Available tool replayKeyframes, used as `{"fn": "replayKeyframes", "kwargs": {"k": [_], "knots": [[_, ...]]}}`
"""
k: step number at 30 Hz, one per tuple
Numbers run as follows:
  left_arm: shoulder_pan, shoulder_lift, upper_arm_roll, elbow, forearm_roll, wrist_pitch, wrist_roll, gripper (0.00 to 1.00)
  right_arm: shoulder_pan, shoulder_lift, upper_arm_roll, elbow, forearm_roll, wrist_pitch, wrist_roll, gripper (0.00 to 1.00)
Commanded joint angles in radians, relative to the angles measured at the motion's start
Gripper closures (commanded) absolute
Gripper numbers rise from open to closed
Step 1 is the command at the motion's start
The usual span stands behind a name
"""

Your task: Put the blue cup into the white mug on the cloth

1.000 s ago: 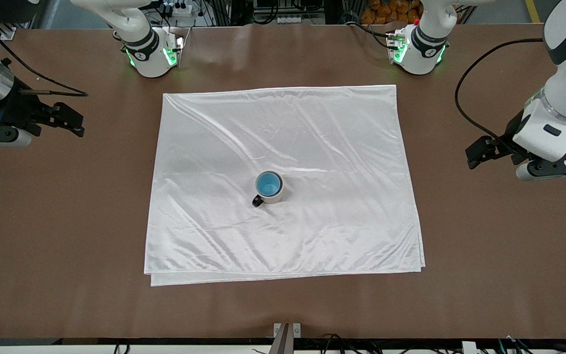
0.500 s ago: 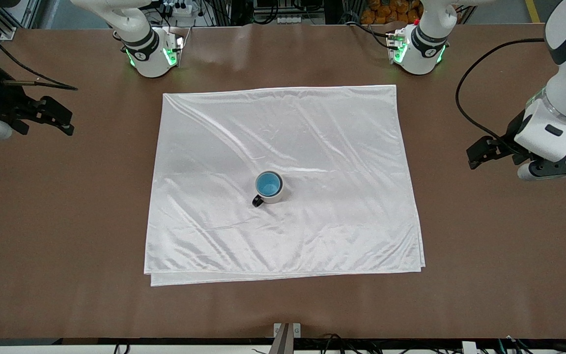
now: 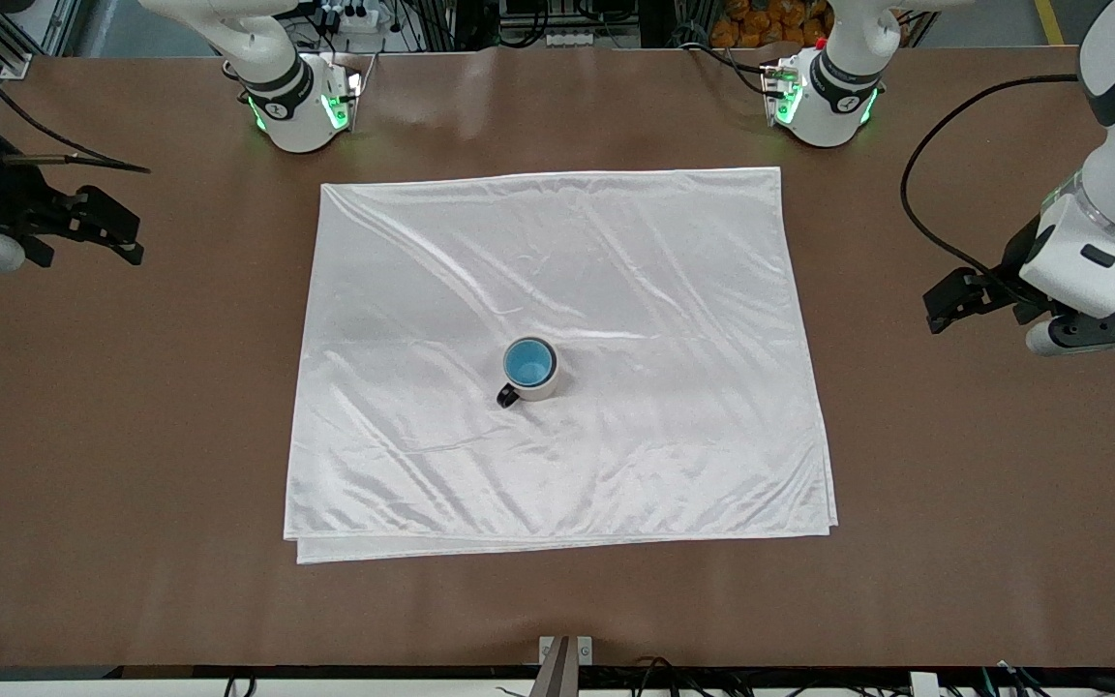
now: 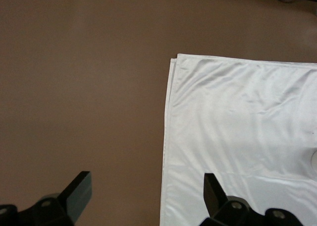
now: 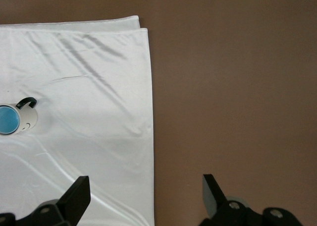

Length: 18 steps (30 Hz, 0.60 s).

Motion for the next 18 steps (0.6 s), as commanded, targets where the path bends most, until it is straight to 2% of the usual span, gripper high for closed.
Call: {"fn": "replayKeyframes", "kwargs": {"k": [1, 18], "knots": [[0.039, -0.018, -0.006, -0.002, -0.023, -0.018, 0.013, 0.00, -0.018, 0.009, 0.009, 0.023, 0.009, -0.019, -0.011, 0.00], [0.039, -0.018, -0.006, -0.002, -0.023, -0.018, 0.011, 0.00, -0.018, 0.015, 0.009, 0.020, 0.009, -0.019, -0.009, 0.00]]}}
